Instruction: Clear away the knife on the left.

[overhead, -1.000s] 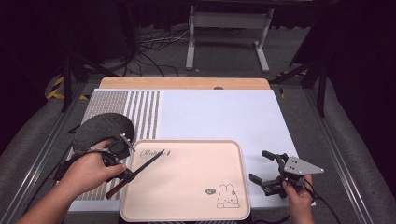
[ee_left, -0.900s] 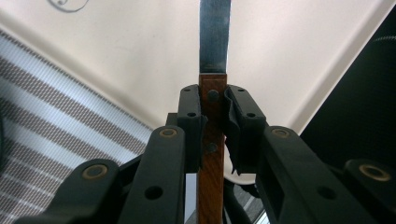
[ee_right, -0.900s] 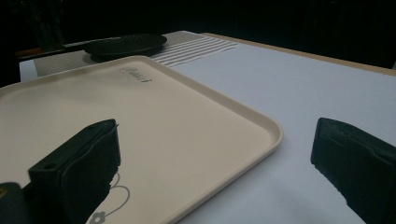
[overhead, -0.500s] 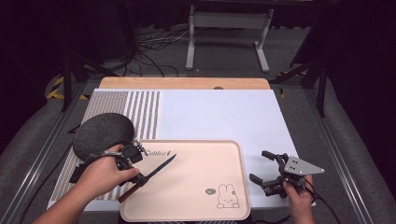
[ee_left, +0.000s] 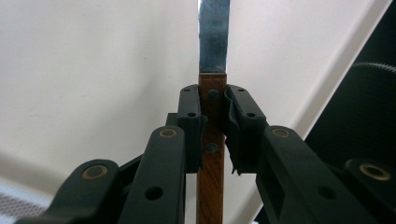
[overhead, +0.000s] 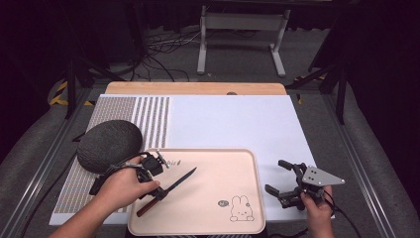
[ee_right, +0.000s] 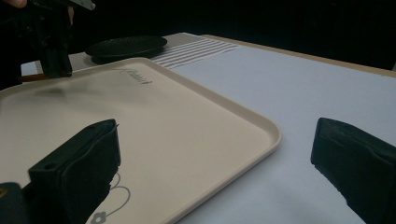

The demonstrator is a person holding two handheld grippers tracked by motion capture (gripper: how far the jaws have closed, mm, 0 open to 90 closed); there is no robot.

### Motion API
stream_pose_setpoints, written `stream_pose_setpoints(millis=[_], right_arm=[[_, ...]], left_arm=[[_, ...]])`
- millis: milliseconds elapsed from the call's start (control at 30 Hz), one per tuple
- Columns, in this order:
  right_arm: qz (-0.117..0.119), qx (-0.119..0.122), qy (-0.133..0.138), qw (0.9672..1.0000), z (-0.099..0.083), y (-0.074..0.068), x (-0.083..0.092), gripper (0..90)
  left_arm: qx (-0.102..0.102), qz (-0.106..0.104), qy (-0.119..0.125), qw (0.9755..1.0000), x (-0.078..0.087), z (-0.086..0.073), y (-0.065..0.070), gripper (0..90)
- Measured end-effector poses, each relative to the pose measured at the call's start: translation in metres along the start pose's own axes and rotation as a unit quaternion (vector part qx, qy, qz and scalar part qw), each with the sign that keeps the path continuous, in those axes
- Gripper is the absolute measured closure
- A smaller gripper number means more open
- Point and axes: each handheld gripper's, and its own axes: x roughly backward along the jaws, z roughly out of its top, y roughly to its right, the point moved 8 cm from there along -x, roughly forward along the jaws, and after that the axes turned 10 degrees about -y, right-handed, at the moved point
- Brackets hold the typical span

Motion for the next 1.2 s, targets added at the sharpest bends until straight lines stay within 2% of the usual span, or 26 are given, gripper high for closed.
stream_pose_setpoints(millis=[200,400,967,1200], right_arm=[[0.0,0.0,0.0,1.0,0.0,0.0,0.0,2.2],[0.001,0.0,0.0,1.0,0.0,0.0,0.0,2.2],[0.002,0.001,0.0,1.0,0.0,0.0,0.0,2.2],[0.002,0.001,0.0,1.0,0.0,0.0,0.0,2.2]], left_arm=[[0.006,0.004,-0.008,0.9999,-0.007,0.001,-0.002,77.7],[0.01,0.021,-0.014,0.9996,-0.01,0.003,-0.004,77.7],[0.027,0.023,-0.023,0.9991,-0.018,0.004,-0.008,77.6],[0.026,0.023,-0.024,0.9991,-0.018,0.004,-0.009,77.1]])
